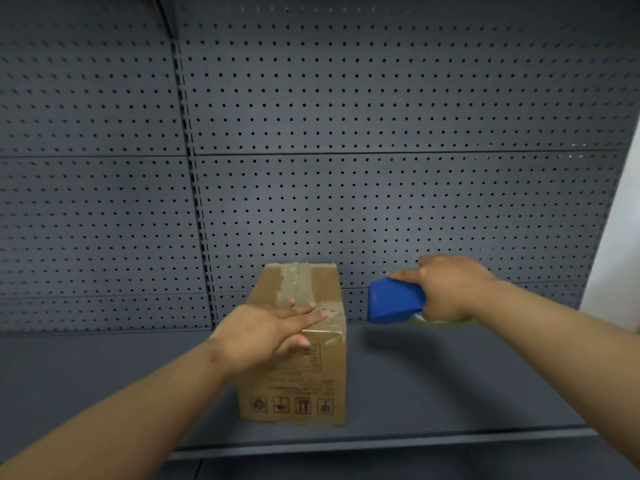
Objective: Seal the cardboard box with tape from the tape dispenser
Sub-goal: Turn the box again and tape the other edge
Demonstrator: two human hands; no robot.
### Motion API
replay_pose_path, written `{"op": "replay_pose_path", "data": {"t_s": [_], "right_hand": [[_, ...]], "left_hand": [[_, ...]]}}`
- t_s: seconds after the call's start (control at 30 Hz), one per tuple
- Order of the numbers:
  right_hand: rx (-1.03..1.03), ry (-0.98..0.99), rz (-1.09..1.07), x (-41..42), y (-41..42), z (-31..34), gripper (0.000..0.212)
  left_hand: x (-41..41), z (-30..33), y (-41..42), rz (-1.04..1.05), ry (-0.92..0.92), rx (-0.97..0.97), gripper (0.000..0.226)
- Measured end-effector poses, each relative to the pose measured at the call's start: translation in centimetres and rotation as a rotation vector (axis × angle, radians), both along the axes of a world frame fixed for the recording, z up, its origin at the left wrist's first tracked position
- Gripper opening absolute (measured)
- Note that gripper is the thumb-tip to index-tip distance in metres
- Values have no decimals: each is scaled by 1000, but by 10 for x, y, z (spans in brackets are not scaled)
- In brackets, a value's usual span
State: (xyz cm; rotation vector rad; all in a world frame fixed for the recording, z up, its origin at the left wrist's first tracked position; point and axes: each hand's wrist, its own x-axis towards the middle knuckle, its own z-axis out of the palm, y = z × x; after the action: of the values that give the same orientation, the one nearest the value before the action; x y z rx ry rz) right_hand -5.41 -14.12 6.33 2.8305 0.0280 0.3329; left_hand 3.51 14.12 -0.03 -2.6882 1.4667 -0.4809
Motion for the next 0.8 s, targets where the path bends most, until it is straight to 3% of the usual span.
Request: {"op": "replay_pose_path", "data": {"t_s": [0.1, 0.2, 0.27, 0.37, 0.47, 0.6, 0.8], "right_hand": [[26, -47, -6, -3, -3, 4, 68], [39, -76, -15, -7, -4, 8, 65], [55, -89, -19, -9, -2, 9, 66], [72, -114, -27, -12, 0, 10, 66], [104, -124, -44, -17, 1, 11, 68], [164, -135, -61, -26, -4, 18, 70], [258, -208, -85, -35, -10, 29, 74]], "left_hand": [[3, 13, 19, -29, 47, 89, 58], [-17, 25, 15, 107, 87, 184, 94], [-44, 24, -11, 290, 107, 94, 109], [-74, 13, -61, 566, 242, -188, 112], [-79, 2, -84, 666, 201, -220, 103], [-75, -12, -80, 619, 86, -206, 64], [-70, -5, -48, 468, 152, -127, 54]]}}
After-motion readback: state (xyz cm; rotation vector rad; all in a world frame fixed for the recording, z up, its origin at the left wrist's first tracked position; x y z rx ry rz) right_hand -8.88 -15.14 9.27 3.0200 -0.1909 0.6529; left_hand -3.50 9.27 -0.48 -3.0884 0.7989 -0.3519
